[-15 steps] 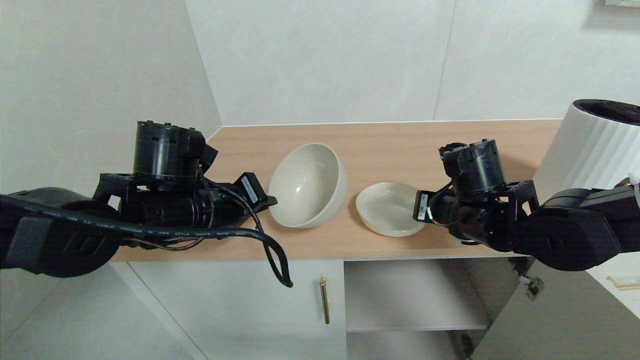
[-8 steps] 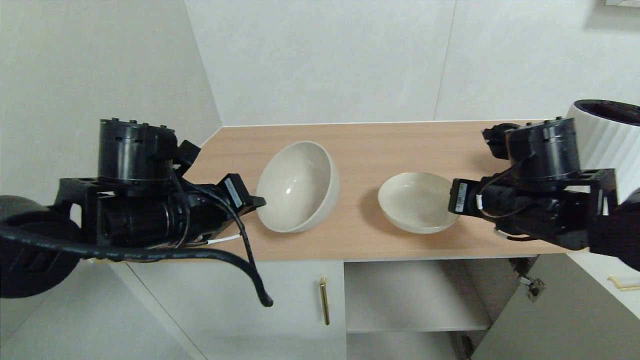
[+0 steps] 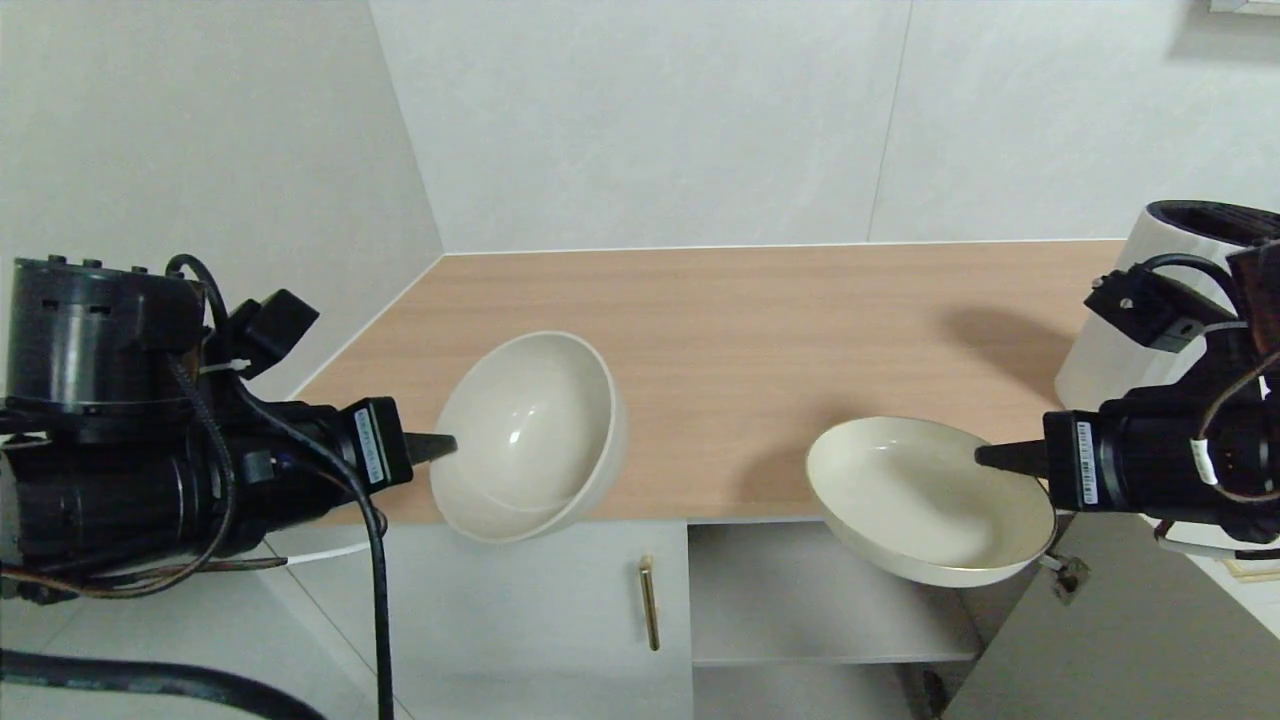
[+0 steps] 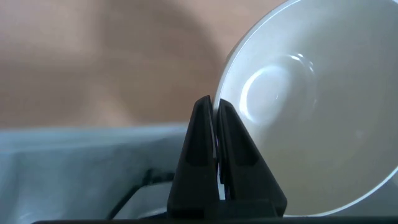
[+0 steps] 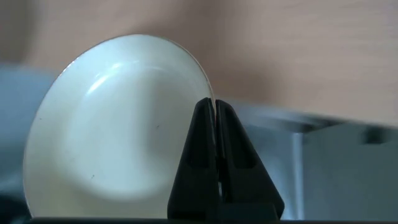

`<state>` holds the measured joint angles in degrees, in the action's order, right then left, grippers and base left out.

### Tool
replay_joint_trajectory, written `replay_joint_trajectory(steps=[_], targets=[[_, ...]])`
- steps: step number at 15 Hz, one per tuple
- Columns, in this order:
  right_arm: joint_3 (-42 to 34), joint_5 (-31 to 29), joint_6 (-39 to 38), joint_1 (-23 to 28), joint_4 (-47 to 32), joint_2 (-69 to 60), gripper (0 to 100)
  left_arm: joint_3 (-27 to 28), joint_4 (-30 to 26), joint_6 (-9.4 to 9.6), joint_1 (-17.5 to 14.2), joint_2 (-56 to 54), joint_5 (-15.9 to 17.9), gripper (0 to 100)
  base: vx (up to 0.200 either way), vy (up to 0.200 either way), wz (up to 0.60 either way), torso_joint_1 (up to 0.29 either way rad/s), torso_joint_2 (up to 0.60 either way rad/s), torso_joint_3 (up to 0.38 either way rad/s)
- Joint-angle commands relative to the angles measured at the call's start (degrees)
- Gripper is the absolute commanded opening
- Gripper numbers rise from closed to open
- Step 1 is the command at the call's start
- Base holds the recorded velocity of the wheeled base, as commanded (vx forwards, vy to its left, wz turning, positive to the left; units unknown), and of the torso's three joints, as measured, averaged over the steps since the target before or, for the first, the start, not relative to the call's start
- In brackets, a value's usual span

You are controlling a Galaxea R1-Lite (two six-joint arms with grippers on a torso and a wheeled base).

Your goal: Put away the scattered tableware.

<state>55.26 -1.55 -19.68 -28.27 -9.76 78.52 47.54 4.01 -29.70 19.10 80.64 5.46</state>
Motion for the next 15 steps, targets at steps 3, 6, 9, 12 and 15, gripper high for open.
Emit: replay_joint_trajectory(steps=[3, 6, 9, 12, 15], targets=[[-0.68, 0.85, 0.78, -1.17, -1.57, -2.32, 0, -0.17, -1.02, 0.96, 1.46, -0.75, -0.01, 0, 0.0, 0.0, 0.0, 0.0, 0.0, 0.0], [-3.49, 1.02, 5.88, -1.17, -0.52, -2.76, 0, -0.08, -1.37, 0.96, 1.46, -0.57, -0.01, 0, 0.0, 0.0, 0.0, 0.0, 0.0, 0.0], [-3.76, 0.93, 5.88, -1.17, -0.34, -2.32, 0, 0.01, -2.17, 0.96, 1.64, -0.31, 0.08, 0, -0.2, 0.0, 0.0, 0.006, 0.0, 0.001], [-3.84, 0.93, 5.96, -1.17, -0.25, -1.62, 0, -0.08, -2.17, 1.04, 1.99, -0.48, -0.01, 0, 0.0, 0.0, 0.0, 0.0, 0.0, 0.0], [-4.46, 0.85, 5.96, -1.17, 1.15, -0.74, 0, -0.52, -2.25, 2.71, 1.99, -0.66, -0.01, 0, 0.0, 0.0, 0.0, 0.0, 0.0, 0.0]])
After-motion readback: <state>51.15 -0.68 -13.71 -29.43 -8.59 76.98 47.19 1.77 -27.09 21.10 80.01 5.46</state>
